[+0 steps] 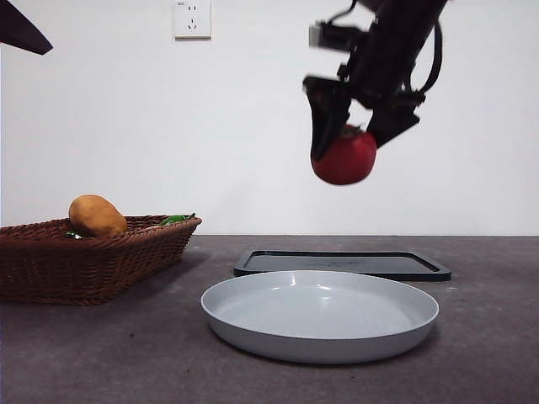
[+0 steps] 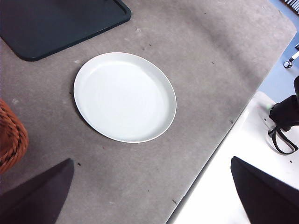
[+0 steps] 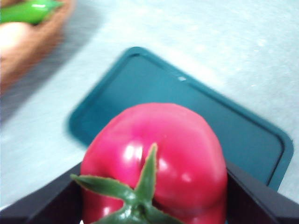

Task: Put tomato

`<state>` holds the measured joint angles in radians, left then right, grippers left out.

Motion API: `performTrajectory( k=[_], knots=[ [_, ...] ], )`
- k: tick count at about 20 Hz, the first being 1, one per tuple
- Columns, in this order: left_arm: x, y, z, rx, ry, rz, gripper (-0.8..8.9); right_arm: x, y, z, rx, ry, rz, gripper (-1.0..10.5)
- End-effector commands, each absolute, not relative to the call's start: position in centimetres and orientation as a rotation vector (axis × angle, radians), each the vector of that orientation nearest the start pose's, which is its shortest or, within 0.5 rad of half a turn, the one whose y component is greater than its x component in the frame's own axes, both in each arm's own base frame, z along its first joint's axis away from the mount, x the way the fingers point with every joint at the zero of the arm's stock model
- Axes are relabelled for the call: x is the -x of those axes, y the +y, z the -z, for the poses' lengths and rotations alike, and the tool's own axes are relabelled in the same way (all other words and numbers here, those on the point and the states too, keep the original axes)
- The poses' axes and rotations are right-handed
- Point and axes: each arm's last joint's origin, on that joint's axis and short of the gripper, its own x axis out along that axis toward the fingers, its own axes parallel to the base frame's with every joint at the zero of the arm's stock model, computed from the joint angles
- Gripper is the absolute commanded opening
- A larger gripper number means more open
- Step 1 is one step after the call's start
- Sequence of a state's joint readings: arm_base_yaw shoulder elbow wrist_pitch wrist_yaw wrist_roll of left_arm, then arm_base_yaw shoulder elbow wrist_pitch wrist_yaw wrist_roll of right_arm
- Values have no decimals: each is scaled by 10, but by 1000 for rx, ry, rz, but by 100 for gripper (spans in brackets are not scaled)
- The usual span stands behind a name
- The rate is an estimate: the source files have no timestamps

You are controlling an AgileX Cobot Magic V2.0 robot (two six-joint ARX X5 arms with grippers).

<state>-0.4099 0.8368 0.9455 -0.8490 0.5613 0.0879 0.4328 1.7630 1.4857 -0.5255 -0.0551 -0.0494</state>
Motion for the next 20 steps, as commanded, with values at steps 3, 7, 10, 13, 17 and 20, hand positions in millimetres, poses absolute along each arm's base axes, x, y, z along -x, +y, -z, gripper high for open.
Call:
performTrajectory(
  k=[3, 7, 10, 13, 17, 20],
  knots=[
    [-130, -74, -329, -27, 700, 973, 585, -394, 175, -251, 236, 804, -483, 211],
    [-130, -74, -329, -26, 704, 973, 585, -416, 182, -214, 237, 825, -479, 211],
    [-130, -74, -329, -23, 705, 972, 585, -425, 181, -194, 239, 845, -472, 211],
    [-130, -74, -329, -23, 704, 972, 585, -427, 179, -186, 240, 864, -465, 211],
    [-130, -74, -329, -23, 705, 972, 585, -427, 178, -182, 238, 888, -467, 247],
    [-130, -74, -329, -23, 706, 972, 585, -426, 178, -182, 228, 896, -478, 379]
  ],
)
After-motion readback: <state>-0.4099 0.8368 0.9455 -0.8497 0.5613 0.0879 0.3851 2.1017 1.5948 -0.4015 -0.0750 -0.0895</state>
